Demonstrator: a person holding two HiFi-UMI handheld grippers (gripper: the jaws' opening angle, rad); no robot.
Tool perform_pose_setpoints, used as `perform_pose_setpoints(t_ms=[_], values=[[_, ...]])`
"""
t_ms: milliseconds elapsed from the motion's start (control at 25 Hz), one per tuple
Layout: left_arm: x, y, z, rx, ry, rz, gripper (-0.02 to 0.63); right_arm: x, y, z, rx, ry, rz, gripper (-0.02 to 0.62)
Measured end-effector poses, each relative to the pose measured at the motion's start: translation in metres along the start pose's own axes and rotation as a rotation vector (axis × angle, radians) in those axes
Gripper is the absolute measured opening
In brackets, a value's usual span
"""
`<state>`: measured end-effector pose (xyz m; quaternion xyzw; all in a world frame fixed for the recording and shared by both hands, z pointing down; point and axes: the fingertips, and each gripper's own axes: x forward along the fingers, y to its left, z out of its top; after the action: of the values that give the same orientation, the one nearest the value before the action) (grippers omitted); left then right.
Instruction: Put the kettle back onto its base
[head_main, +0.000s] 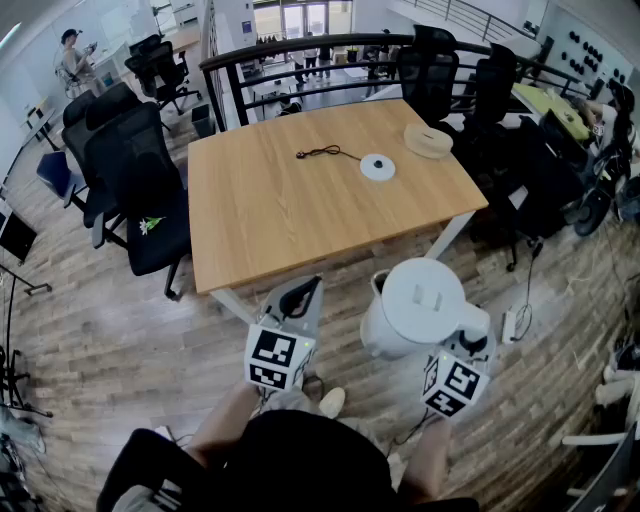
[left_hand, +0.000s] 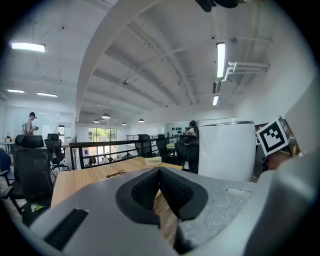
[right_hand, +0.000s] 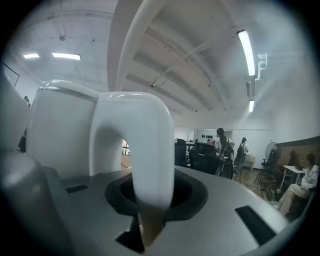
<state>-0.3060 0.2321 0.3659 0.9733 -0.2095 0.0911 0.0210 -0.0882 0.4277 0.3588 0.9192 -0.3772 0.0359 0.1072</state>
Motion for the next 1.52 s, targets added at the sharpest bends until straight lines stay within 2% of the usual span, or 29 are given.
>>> perform_pose_setpoints(t_ms=[560, 840, 1080, 1520], values=[[0.007, -0.028, 0.006, -0.004, -0.008, 0.008, -0.002, 0.001, -0.027, -0.006, 0.008, -0.002, 0.018, 0.072], [0.028, -0.033, 0.008, 0.0, -0.004, 0.004, -0.002, 0.015, -0.04, -0.009, 0.015, -0.001, 0.016, 0.072], [0.059, -0.034, 0.013, 0.003, -0.004, -0.015, -0.002, 0.036, -0.049, -0.008, 0.015, 0.001, -0.001, 0.072], [0.155, -0.019, 0.038, -0.001, -0.006, -0.059, -0.002, 0.115, -0.071, 0.006, 0.028, -0.009, -0.037, 0.072]])
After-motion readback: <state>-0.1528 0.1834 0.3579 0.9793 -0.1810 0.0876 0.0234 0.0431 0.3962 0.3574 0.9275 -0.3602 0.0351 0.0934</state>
